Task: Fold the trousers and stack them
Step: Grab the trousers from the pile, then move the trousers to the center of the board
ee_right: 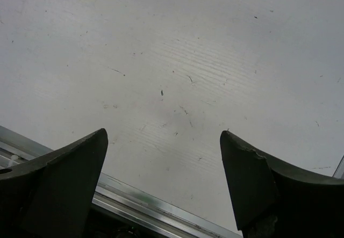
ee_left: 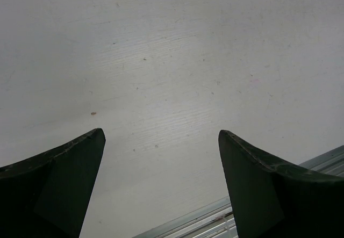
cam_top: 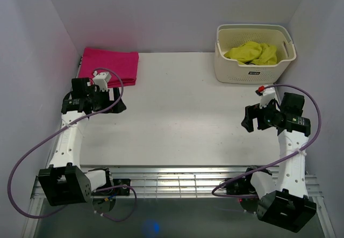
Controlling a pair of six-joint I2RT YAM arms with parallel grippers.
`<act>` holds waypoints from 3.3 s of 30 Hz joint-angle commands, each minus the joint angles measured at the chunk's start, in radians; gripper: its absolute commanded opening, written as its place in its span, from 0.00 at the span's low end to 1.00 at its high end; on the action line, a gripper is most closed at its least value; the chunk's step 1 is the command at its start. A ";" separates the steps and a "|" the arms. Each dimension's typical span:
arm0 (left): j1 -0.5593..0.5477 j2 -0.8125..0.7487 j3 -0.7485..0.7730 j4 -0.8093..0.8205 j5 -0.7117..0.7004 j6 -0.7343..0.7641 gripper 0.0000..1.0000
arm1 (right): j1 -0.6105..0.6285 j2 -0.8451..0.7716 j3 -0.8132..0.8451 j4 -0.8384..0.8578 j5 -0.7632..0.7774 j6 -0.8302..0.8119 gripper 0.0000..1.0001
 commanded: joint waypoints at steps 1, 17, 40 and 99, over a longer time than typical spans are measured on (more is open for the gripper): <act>0.003 -0.004 0.049 0.021 0.033 0.007 0.98 | 0.006 0.030 0.032 0.043 -0.021 0.034 0.90; 0.003 0.053 0.168 -0.058 0.069 -0.038 0.98 | 0.014 0.519 0.632 0.381 0.104 0.272 0.90; 0.003 -0.004 0.055 -0.081 0.026 -0.050 0.98 | 0.083 1.360 1.309 0.639 0.438 0.437 0.90; 0.006 -0.117 0.040 -0.120 0.047 -0.105 0.98 | 0.141 0.647 1.286 1.313 0.469 0.853 0.08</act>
